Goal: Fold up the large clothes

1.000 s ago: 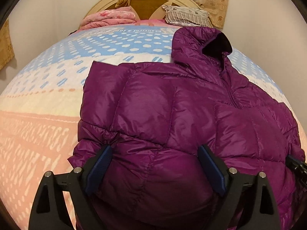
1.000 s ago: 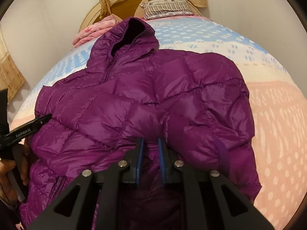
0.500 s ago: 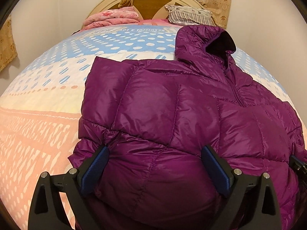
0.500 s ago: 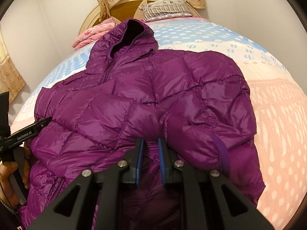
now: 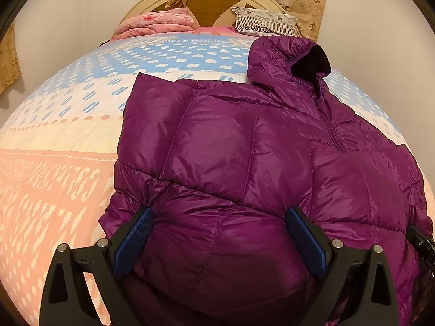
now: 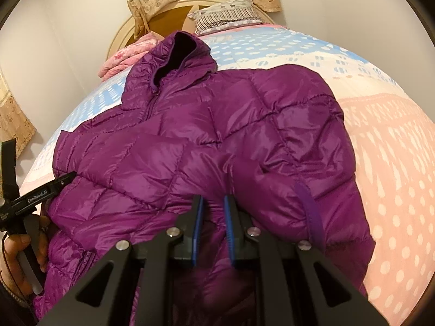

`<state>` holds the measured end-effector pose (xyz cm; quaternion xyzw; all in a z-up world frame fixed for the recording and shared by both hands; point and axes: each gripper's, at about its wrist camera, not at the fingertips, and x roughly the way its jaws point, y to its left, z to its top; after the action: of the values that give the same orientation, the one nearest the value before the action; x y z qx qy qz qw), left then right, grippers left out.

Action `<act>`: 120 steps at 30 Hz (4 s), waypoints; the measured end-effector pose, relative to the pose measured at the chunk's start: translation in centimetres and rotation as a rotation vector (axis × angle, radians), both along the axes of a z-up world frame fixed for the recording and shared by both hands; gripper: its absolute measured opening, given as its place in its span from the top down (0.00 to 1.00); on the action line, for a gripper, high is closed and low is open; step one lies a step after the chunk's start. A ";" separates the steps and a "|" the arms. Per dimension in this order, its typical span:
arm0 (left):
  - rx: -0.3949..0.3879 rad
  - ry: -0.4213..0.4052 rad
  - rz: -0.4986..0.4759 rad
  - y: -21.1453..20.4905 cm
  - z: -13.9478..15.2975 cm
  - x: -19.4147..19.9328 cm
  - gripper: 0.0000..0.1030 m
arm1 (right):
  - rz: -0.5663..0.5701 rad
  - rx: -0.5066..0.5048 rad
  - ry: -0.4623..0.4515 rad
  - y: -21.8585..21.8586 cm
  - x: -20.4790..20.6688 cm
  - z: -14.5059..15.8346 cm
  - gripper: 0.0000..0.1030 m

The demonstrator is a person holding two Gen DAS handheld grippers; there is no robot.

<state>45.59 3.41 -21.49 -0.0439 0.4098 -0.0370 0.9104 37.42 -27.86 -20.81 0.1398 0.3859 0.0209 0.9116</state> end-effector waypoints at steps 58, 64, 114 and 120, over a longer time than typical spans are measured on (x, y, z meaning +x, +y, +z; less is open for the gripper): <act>-0.005 0.010 -0.160 -5.6 6.4 29.2 0.14 | 0.166 0.022 0.047 -3.9 35.0 5.7 0.00; 0.022 0.053 -0.258 -6.6 4.7 29.2 0.93 | 0.246 -0.111 0.086 -1.6 35.7 4.9 0.82; -0.039 0.079 -0.200 -2.7 1.5 28.9 0.96 | 0.119 0.166 -0.108 -5.9 36.0 6.0 0.27; -0.072 0.078 -0.178 -2.2 1.5 29.3 0.96 | 0.164 0.222 -0.147 -5.7 35.6 6.6 0.25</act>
<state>74.88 1.23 -19.94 -0.0413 0.4457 -0.1307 0.8846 73.02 -33.55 -14.25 0.2060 0.3234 0.1480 0.9116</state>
